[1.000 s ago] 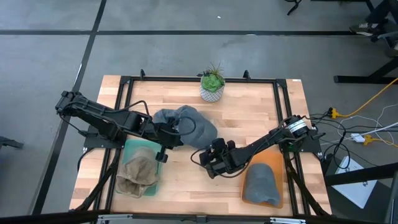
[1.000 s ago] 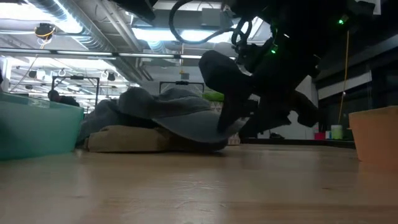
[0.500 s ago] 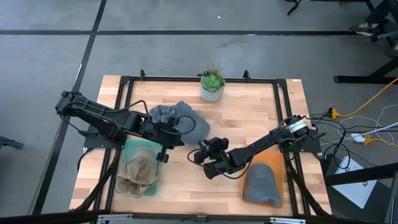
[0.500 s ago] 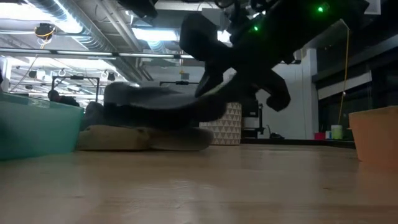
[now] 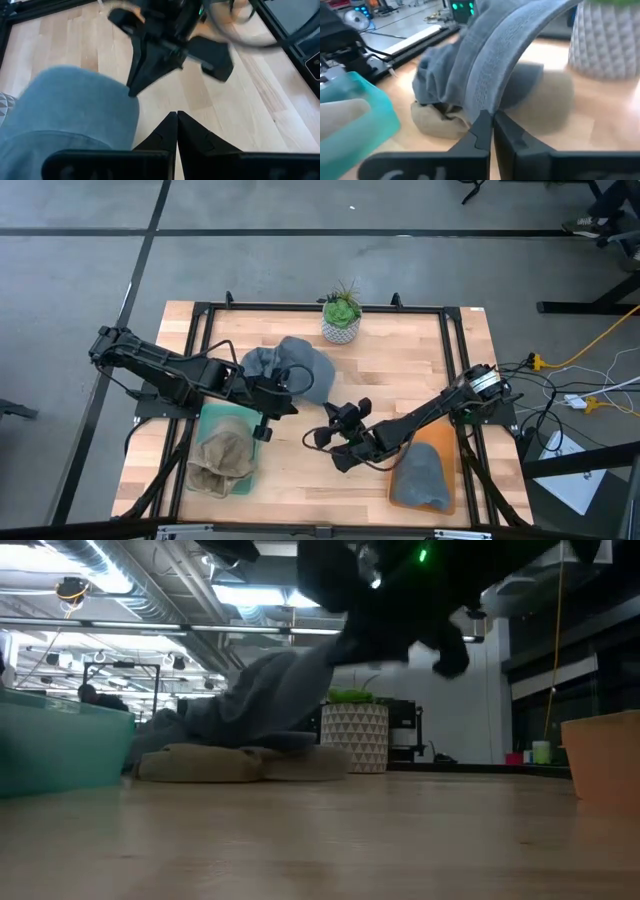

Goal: Pick & Place hat
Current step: Put the blue cap into the orange bin

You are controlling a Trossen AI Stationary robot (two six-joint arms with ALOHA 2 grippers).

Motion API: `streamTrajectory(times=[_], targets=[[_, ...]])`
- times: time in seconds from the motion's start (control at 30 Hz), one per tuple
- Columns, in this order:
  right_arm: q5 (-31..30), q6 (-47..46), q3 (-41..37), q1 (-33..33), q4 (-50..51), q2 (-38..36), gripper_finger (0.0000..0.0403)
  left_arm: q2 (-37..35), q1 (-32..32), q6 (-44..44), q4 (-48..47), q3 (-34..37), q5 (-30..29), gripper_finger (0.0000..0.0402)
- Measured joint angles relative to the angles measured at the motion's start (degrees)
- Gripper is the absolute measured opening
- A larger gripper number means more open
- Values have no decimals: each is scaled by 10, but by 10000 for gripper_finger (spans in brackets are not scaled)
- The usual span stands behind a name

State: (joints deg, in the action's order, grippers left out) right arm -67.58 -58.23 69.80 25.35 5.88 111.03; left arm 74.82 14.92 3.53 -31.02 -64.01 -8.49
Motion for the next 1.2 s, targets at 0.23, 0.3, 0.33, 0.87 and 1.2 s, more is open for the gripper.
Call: streamTrajectory(times=[0.23,0.3,0.33,0.87,1.2], targets=[[-23,161,0,38,0,-71,4,-35,1,-40,5,0,-69,3],[-28,182,0,49,0,-92,4,-54,1,-77,0,0,-113,5],[-32,189,0,54,0,-100,3,-65,1,-97,-6,0,-133,5],[-104,269,0,60,-6,-126,1,-174,-21,-448,-215,0,-282,6],[-105,367,0,54,-79,-126,1,-138,-80,-443,-200,0,-286,100]])
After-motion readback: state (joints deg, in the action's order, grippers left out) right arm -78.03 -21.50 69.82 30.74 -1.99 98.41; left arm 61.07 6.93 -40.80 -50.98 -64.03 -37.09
